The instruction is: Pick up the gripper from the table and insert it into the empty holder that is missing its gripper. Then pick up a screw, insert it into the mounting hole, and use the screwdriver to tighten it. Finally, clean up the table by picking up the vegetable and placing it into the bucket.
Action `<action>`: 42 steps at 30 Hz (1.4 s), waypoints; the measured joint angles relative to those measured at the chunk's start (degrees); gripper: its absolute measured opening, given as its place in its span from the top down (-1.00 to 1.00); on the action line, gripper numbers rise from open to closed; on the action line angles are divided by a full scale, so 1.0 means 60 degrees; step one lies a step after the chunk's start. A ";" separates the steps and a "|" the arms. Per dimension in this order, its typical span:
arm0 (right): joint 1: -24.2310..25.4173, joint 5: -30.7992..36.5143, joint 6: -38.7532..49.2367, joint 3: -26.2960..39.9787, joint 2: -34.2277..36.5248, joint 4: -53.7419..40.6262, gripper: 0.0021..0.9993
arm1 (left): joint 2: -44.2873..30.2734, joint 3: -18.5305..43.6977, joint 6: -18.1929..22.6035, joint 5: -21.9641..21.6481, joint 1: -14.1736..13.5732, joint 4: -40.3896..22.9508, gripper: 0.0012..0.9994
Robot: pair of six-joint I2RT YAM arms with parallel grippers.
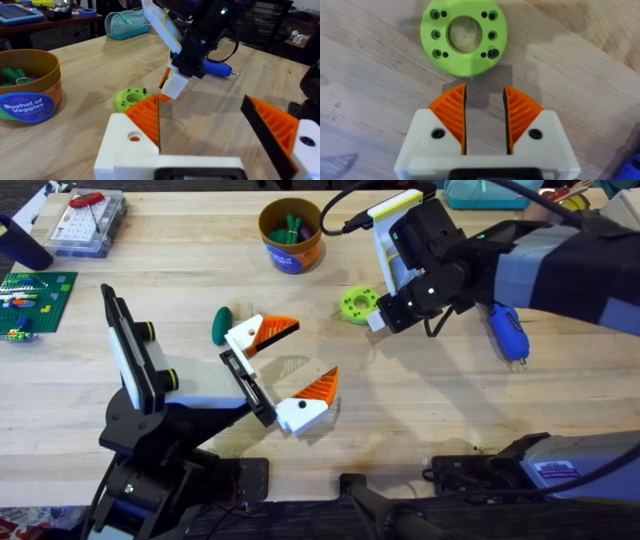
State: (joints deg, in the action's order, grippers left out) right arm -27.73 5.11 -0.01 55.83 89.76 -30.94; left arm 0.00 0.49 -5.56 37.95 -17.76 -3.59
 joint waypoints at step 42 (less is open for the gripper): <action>0.0502 -0.0259 0.0642 0.2154 0.1730 -0.1138 0.25 | 0.0000 0.0000 -0.0007 -0.0006 0.0000 0.0014 -0.98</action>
State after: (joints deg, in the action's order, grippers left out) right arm -24.71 3.56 3.84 68.76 100.14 -37.77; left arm 0.00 0.49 -5.61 37.92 -17.76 -3.51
